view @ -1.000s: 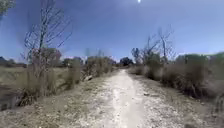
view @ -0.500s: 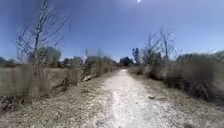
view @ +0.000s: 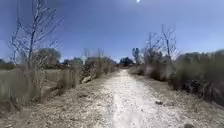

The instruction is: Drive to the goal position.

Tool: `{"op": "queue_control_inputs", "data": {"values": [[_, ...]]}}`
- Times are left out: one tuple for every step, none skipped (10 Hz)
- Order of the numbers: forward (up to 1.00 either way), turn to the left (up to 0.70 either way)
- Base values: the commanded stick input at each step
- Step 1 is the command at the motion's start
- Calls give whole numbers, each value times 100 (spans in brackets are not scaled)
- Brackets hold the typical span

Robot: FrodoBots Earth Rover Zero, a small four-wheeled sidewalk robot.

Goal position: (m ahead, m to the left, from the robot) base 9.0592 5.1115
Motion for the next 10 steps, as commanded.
{"op": "queue_control_inputs", "data": {"values": [[50,0],[50,0],[50,0],[50,0],[50,0],[50,0],[50,0],[50,-21],[50,-50],[50,-50]]}}
